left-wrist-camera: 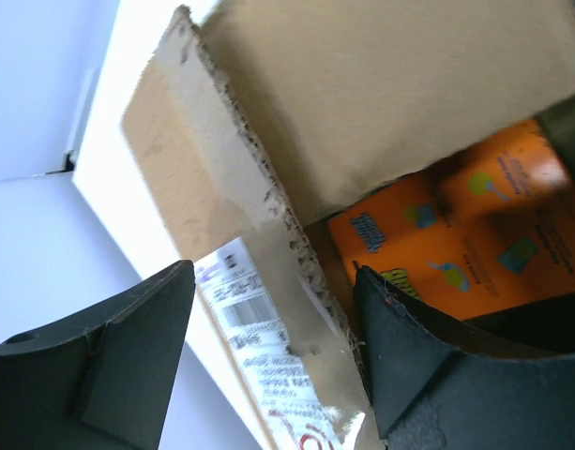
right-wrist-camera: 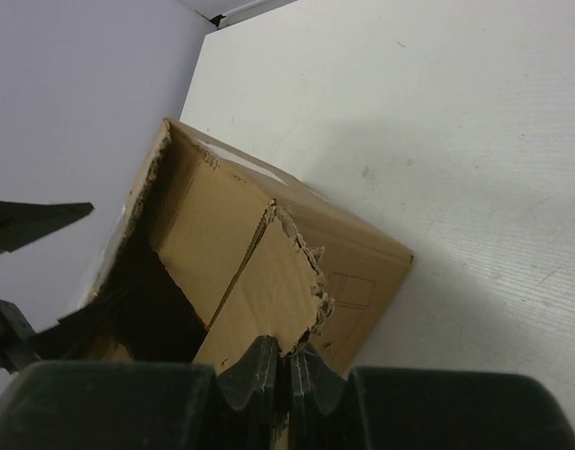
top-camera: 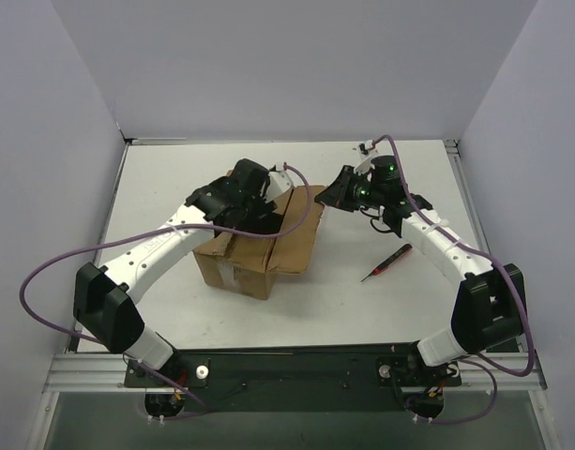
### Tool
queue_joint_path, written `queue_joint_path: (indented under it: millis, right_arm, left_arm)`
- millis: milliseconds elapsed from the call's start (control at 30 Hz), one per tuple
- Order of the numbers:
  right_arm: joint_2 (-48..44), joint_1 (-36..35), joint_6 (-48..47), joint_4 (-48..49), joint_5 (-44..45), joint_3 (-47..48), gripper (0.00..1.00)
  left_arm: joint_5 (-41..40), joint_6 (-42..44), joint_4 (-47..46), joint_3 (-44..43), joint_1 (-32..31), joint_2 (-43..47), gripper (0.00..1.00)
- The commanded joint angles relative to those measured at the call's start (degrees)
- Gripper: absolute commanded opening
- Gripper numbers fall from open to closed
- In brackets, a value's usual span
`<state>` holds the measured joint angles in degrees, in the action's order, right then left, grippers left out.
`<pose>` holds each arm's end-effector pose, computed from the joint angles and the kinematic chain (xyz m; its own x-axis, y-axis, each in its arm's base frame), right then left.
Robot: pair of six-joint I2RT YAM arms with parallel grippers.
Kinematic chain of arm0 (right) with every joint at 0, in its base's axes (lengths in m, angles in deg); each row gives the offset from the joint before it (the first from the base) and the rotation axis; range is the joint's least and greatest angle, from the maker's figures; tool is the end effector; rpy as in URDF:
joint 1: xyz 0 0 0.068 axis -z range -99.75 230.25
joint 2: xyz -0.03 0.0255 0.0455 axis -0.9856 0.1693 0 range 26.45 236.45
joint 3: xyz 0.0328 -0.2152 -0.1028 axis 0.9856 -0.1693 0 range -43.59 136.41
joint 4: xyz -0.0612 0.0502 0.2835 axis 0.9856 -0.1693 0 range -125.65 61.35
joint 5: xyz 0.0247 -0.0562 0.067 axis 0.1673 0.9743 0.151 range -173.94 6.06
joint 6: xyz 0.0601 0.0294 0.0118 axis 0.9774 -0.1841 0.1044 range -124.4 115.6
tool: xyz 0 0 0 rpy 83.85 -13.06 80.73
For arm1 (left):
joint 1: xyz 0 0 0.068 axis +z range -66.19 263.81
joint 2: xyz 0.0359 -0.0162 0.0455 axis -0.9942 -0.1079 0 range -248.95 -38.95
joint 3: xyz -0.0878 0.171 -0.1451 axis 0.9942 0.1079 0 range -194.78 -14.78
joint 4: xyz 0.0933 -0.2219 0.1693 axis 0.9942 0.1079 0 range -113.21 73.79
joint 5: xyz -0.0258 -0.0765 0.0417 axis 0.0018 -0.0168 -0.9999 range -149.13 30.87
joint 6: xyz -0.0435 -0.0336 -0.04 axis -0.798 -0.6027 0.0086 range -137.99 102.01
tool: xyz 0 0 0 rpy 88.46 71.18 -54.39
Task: Unpack the express box
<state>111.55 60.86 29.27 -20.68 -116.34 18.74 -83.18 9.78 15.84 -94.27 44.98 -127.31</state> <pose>0.3653 0.1597 0.2597 -0.6269 0.2756 -0.7287 -0.5064 0.5666 0.6500 0.3116 -0.2221 0.2684 -0.3441 0.8229 -0.4522 0.5876 0.5644 0.5799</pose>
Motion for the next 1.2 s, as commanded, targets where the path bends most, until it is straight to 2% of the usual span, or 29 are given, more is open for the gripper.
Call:
queue_joint_path:
  millis: [0,133,267,467,667,833,967,1000,1067,1100,1167]
  right_arm:
    - [-1.6,1.9,-4.9,-2.5,3.0,-1.9,0.0]
    - [-1.9,2.3,-6.2,-3.3,3.5,-2.4,0.0]
    - [-2.0,2.8,-7.3,-3.9,3.5,-2.6,0.0]
    - [-2.1,3.5,-9.8,-5.0,3.8,-2.8,0.0]
    - [-2.7,4.1,-12.0,-5.9,3.6,-3.2,0.0]
    - [-2.8,4.1,-14.0,-6.9,3.9,-2.6,0.0]
    - [-2.4,3.9,-14.9,-7.3,4.5,-2.4,0.0]
    - [-2.1,3.8,-15.0,-7.3,4.5,-2.4,0.0]
    - [-1.7,3.5,-15.0,-6.6,4.6,-2.6,0.0]
    - [-1.3,3.3,-15.2,-6.3,4.6,-2.7,0.0]
    - [-0.8,2.6,-15.7,-6.1,4.7,-2.6,0.0]
  left_arm:
    - [-7.5,3.1,1.6,-7.5,3.8,0.9,0.78]
    - [-7.4,2.6,1.4,-10.8,7.5,1.1,0.79]
    - [-6.4,2.1,1.5,-10.3,10.0,0.6,0.79]
    - [0.4,-5.0,8.8,-15.4,16.3,-2.8,0.78]
    - [2.2,-4.6,2.9,-8.0,19.2,-1.9,0.78]
    - [7.0,-7.5,2.1,-3.3,20.2,-4.0,0.72]
    - [19.2,-11.0,3.8,-2.4,20.5,-6.0,0.63]
    - [25.7,-12.0,4.0,-2.3,20.5,-6.4,0.62]
    - [32.1,-14.9,3.8,-1.8,20.5,-7.4,0.59]
    - [39.5,-16.0,3.7,-1.9,20.5,-7.7,0.58]
    - [46.4,-18.6,3.6,-2.2,20.6,-8.5,0.57]
